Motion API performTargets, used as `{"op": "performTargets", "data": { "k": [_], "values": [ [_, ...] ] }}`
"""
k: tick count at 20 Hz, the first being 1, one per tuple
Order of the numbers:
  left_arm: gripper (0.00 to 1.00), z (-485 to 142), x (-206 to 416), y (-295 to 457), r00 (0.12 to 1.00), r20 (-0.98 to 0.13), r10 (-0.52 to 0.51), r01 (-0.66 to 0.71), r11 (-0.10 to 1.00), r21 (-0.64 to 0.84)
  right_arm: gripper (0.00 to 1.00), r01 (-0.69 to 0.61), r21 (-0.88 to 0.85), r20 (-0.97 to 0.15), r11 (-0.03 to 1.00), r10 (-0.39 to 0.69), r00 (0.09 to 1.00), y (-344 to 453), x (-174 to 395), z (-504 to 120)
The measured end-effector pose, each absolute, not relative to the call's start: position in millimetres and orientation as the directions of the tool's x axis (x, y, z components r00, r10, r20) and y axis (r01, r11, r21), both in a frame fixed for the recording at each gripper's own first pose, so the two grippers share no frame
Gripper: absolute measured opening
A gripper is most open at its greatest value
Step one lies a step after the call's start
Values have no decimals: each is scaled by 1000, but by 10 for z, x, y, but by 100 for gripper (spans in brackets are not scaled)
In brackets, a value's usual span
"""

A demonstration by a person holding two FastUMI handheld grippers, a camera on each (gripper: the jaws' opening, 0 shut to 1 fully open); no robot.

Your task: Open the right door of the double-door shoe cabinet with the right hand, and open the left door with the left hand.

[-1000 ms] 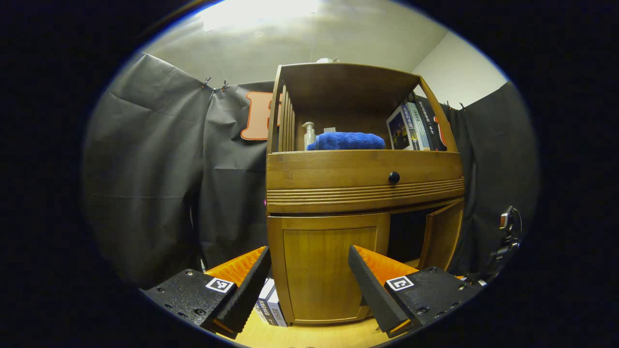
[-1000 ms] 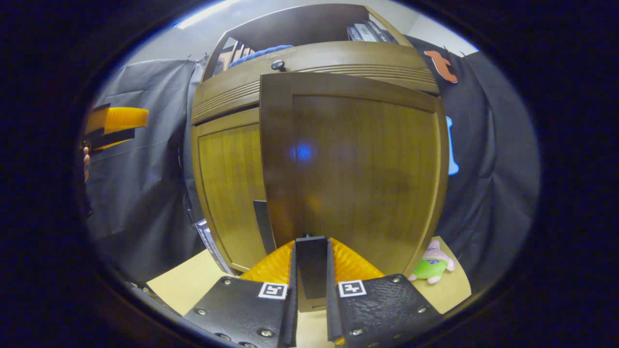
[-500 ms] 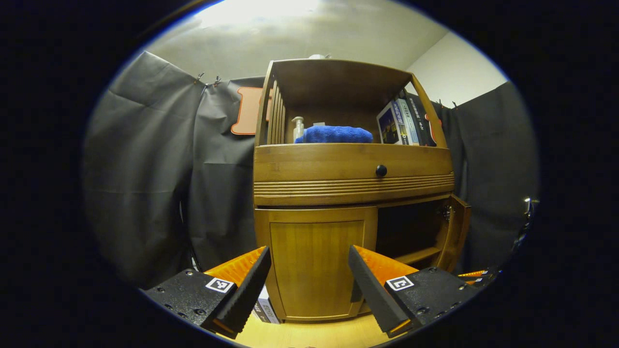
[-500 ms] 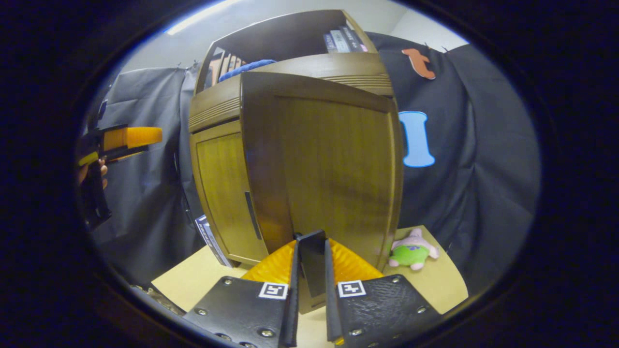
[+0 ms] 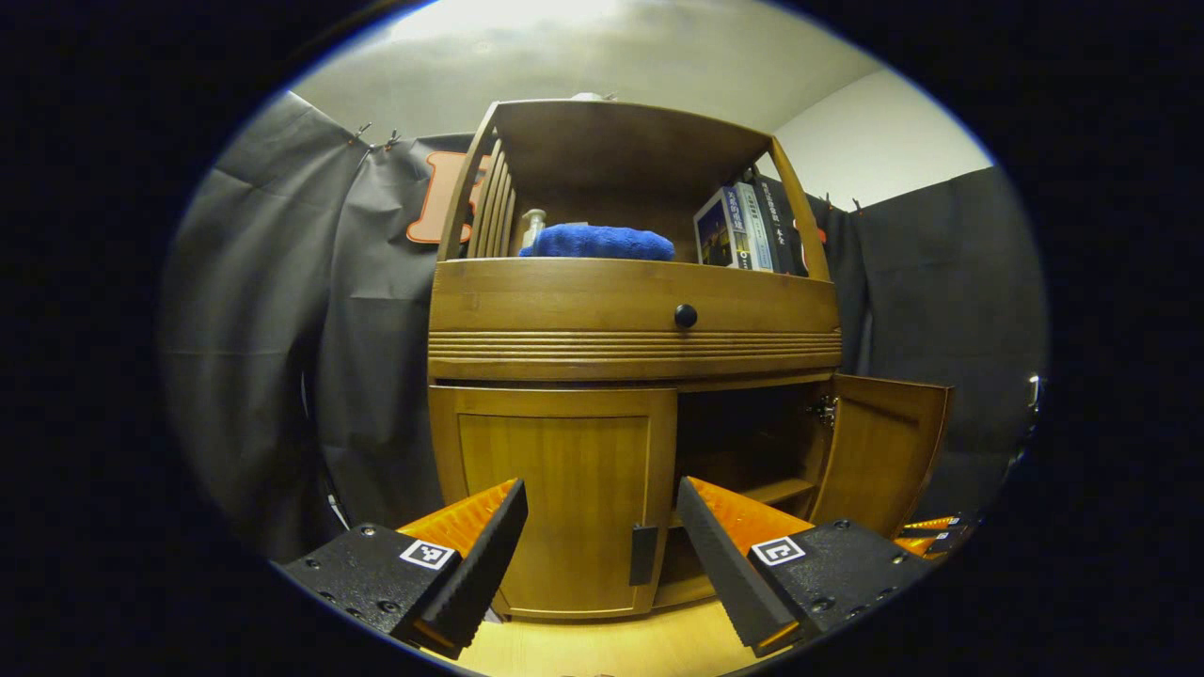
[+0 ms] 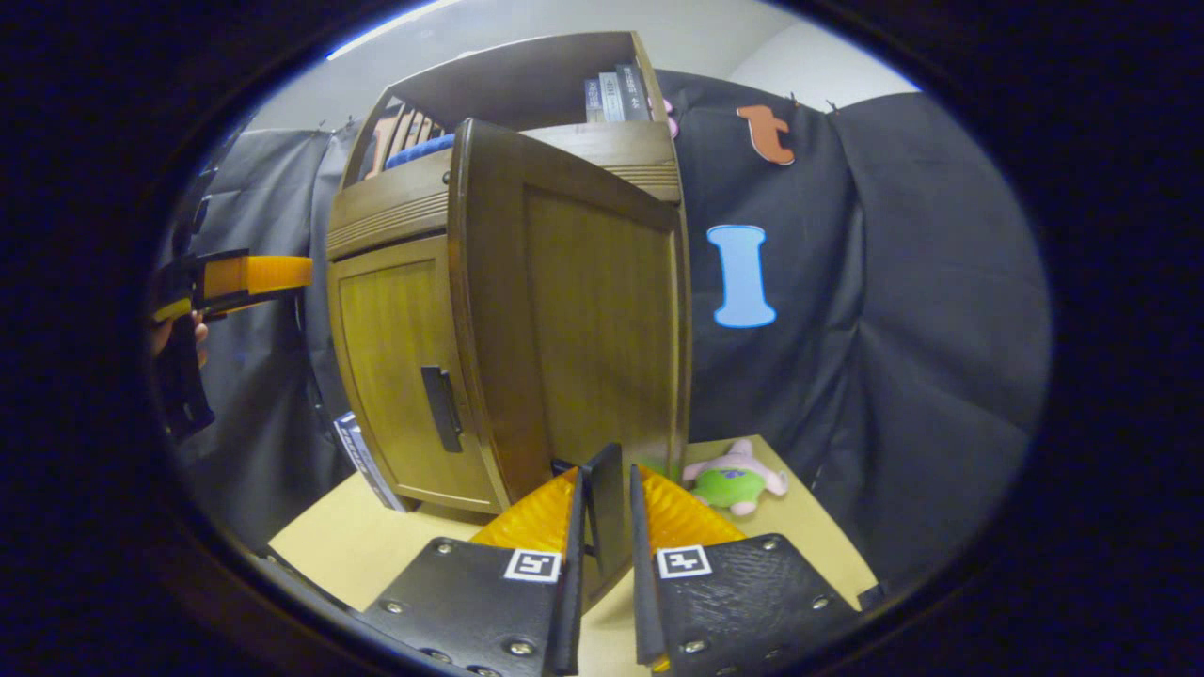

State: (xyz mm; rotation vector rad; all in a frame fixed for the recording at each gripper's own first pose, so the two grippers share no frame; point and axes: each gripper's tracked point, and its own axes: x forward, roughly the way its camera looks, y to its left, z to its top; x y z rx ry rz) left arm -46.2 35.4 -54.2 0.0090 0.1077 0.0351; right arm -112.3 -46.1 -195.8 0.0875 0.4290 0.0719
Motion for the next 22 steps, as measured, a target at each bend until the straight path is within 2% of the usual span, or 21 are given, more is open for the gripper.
{"op": "performTargets", "data": {
  "k": [19,20,21,22],
  "values": [
    [99,-969,-92,98,984,-176,-10,9,1000,-10,23,211,55,-386,976,-174,906,-1561,-1253,-1848],
    [99,-1000,-58,98,984,-177,-10,10,1000,-5,27,225,53,-382,973,-189,905,-1619,-1268,-1850],
    [99,-1036,-20,102,983,-182,-9,9,1000,1,23,240,47,-378,970,-205,903,-1688,-1272,-1831],
    [99,-1075,13,109,983,-185,-7,8,1000,6,22,256,41,-373,966,-223,901,-1738,-1296,-1823]
  ]
}}
